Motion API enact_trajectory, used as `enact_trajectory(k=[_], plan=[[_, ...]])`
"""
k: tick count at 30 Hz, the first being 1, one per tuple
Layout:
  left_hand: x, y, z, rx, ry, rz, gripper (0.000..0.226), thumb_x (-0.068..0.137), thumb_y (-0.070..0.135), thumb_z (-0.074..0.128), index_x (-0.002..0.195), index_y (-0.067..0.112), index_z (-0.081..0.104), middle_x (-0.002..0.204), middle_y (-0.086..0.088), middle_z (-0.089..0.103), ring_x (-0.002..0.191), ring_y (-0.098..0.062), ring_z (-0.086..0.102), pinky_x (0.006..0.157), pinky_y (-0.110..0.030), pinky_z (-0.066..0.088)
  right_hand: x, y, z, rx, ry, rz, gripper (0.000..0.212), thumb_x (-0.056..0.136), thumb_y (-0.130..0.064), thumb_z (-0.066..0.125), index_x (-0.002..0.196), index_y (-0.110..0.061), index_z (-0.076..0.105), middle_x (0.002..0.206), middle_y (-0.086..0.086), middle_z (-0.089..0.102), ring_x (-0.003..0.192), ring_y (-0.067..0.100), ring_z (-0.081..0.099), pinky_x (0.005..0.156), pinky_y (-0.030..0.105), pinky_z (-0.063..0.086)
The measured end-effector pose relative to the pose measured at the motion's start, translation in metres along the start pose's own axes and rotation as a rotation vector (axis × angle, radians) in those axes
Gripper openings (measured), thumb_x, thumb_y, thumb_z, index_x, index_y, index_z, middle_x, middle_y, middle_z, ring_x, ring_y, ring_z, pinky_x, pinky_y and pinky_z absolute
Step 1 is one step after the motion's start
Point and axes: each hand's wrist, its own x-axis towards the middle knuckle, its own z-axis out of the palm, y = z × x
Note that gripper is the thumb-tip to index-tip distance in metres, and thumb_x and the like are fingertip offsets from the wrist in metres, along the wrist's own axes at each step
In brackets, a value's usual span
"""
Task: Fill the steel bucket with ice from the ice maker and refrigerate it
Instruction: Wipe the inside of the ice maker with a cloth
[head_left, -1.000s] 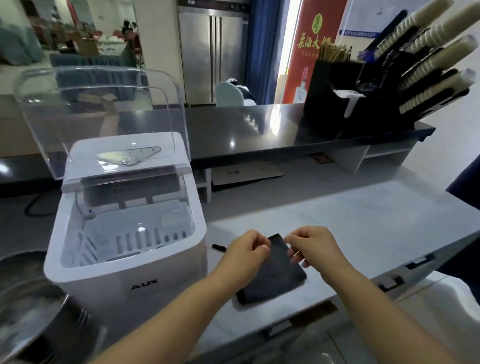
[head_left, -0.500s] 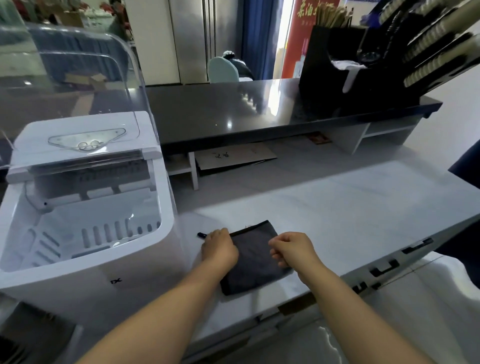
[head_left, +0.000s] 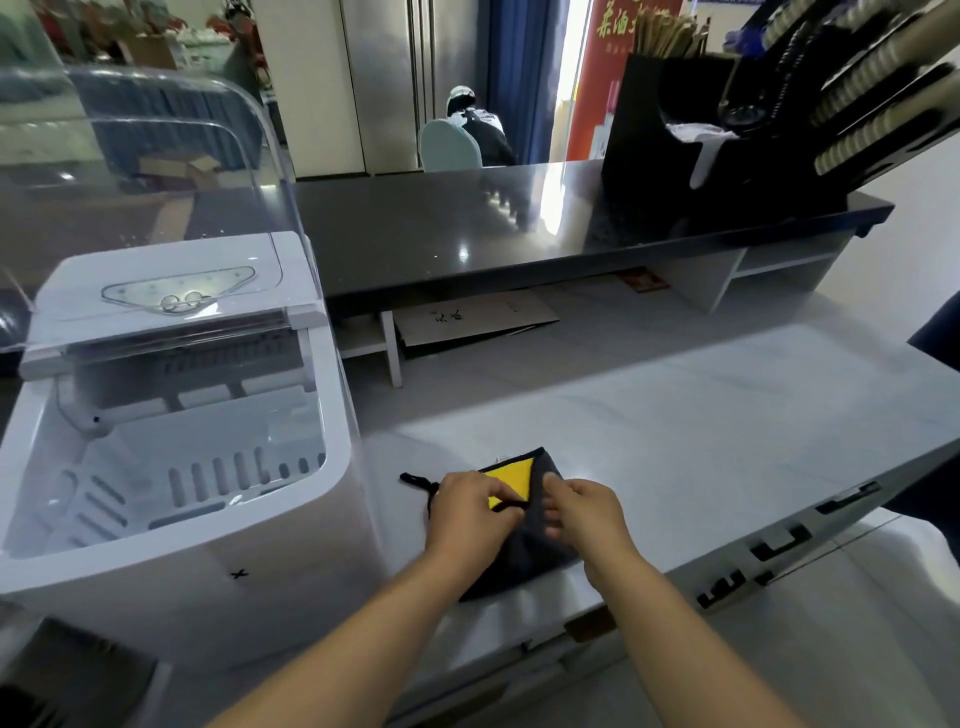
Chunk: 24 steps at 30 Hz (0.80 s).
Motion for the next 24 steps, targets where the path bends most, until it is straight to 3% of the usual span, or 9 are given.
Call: enact_trajectory(k=[3,5,7,10,12,14,18,22,24], plan=[[-0.018,0.009,0.005,-0.24,-0.056,0.011,0.018,0.073,0.016,0.071,0.073,0.034,0.075,0.08,0.015,0.071,0.084,-0.003,0.061,0.078,-0.022,0.046,-0.006,-0.006,0.001,-0.133,-0.026,-0.036,0.033,0.079,-0.033,0.066,0.058,-0.009,0.056,0.057,0.01,0.056,0.058,0.025,0.053,0.06,0.036,0.047],[-0.026,0.011,0.008,-0.372,-0.151,-0.007,0.031,0.077,0.019,0.069,0.065,0.047,0.07,0.072,0.022,0.069,0.077,0.006,0.061,0.071,-0.012,0.043,-0.01,-0.007,-0.001,-0.214,-0.005,-0.088,0.014,0.076,-0.02,0.068,0.066,-0.009,0.067,0.066,0.009,0.064,0.065,0.025,0.059,0.066,0.036,0.05],[-0.028,0.009,0.009,-0.447,-0.192,-0.045,0.029,0.083,0.023,0.066,0.063,0.042,0.07,0.07,0.022,0.069,0.072,0.007,0.06,0.067,-0.009,0.041,-0.013,-0.009,-0.007,-0.211,0.045,-0.131,0.004,0.077,-0.011,0.066,0.075,-0.011,0.07,0.076,0.006,0.067,0.075,0.023,0.061,0.069,0.034,0.05],[-0.021,0.0,0.002,-0.391,-0.026,-0.127,0.011,0.088,0.022,0.063,0.088,0.031,0.069,0.093,0.016,0.069,0.094,-0.001,0.061,0.078,-0.016,0.042,-0.02,-0.018,-0.016,-0.063,0.002,-0.122,0.009,0.084,-0.01,0.063,0.075,-0.012,0.067,0.077,0.006,0.066,0.072,0.021,0.059,0.059,0.028,0.047],[-0.014,-0.008,-0.004,-0.247,-0.004,-0.144,0.026,0.087,0.018,0.063,0.112,0.024,0.062,0.114,0.012,0.061,0.111,-0.005,0.054,0.089,-0.019,0.04,-0.027,-0.029,-0.021,0.012,-0.052,-0.092,0.014,0.087,-0.01,0.06,0.075,-0.012,0.065,0.075,0.006,0.064,0.068,0.019,0.057,0.054,0.026,0.044],[-0.009,-0.007,-0.009,-0.183,-0.047,-0.111,0.04,0.085,0.018,0.064,0.124,0.022,0.056,0.122,0.01,0.055,0.117,-0.008,0.049,0.095,-0.022,0.038,-0.033,-0.042,-0.027,0.054,-0.077,-0.105,0.016,0.088,-0.009,0.057,0.073,-0.011,0.063,0.076,0.007,0.06,0.072,0.021,0.055,0.061,0.029,0.045],[-0.004,0.01,-0.016,-0.34,-0.145,-0.039,0.037,0.089,0.02,0.062,0.124,0.028,0.054,0.119,0.011,0.055,0.118,-0.012,0.05,0.088,-0.02,0.037,-0.048,-0.076,-0.043,0.09,-0.116,-0.204,0.023,0.089,-0.007,0.05,0.066,-0.011,0.05,0.07,0.007,0.045,0.069,0.019,0.043,0.063,0.034,0.038],[0.003,0.033,-0.031,-0.465,-0.117,0.098,0.035,0.092,0.021,0.059,0.123,0.036,0.052,0.133,0.01,0.051,0.125,-0.012,0.045,0.104,-0.029,0.038,-0.066,-0.115,-0.059,0.166,-0.126,-0.295,0.015,0.089,-0.009,0.047,0.075,-0.008,0.049,0.074,0.011,0.041,0.071,0.024,0.042,0.065,0.037,0.038],[0.006,0.047,-0.038,-0.405,-0.072,0.165,0.039,0.089,0.024,0.064,0.114,0.05,0.049,0.128,0.02,0.051,0.123,-0.008,0.044,0.102,-0.022,0.037,-0.073,-0.133,-0.067,0.144,-0.134,-0.325,0.016,0.091,-0.014,0.047,0.078,-0.007,0.051,0.076,0.013,0.044,0.073,0.027,0.044,0.068,0.04,0.041]])
